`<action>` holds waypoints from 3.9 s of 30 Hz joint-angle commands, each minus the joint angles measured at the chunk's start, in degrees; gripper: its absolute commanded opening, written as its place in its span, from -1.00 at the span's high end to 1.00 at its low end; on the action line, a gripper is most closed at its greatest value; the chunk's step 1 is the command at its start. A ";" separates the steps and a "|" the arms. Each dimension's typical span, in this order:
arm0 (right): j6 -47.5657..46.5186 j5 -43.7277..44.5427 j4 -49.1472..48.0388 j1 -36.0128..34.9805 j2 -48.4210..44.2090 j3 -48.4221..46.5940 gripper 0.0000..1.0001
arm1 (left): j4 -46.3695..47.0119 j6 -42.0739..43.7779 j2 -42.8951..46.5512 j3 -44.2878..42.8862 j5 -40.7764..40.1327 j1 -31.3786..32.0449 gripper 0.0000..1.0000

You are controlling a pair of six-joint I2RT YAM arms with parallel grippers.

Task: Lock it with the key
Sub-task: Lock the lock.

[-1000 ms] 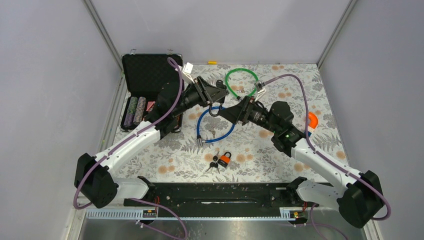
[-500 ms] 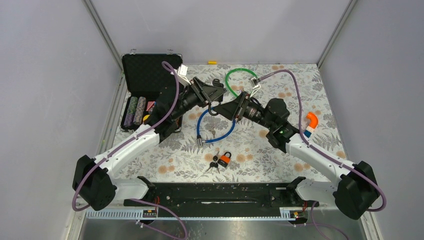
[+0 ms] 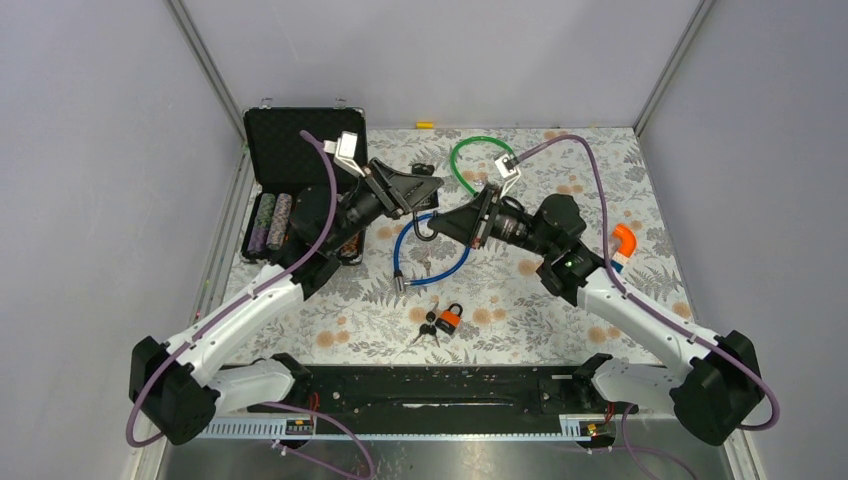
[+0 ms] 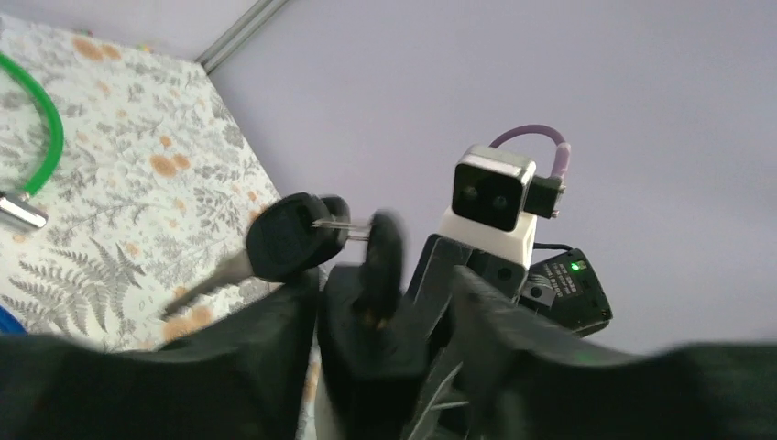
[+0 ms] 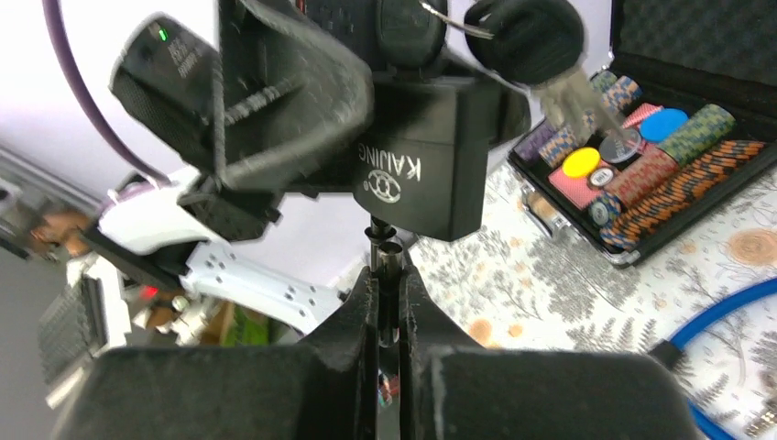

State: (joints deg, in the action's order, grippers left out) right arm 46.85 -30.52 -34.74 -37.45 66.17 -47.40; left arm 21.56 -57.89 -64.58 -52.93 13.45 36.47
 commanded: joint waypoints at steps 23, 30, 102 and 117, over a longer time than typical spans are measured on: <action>-35.46 -7.74 46.23 2.48 -9.47 -17.82 1.00 | -30.43 27.99 6.82 -12.81 11.45 -6.94 -0.98; -33.68 -7.03 48.50 2.56 -10.15 -21.30 1.00 | -35.65 36.82 6.90 -13.45 0.16 -6.96 -0.98; -54.70 -6.76 36.87 4.14 -12.42 -19.30 -0.36 | -34.23 25.92 -6.33 -31.61 31.23 -4.84 1.00; -56.75 -7.10 39.74 4.15 -8.11 -19.58 -0.08 | -27.73 20.95 -4.09 -30.47 37.49 -4.83 1.00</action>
State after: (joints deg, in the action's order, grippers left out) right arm -10.94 -36.10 7.44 -33.43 58.78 -66.46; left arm -15.73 -34.26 -72.20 -80.86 47.94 31.77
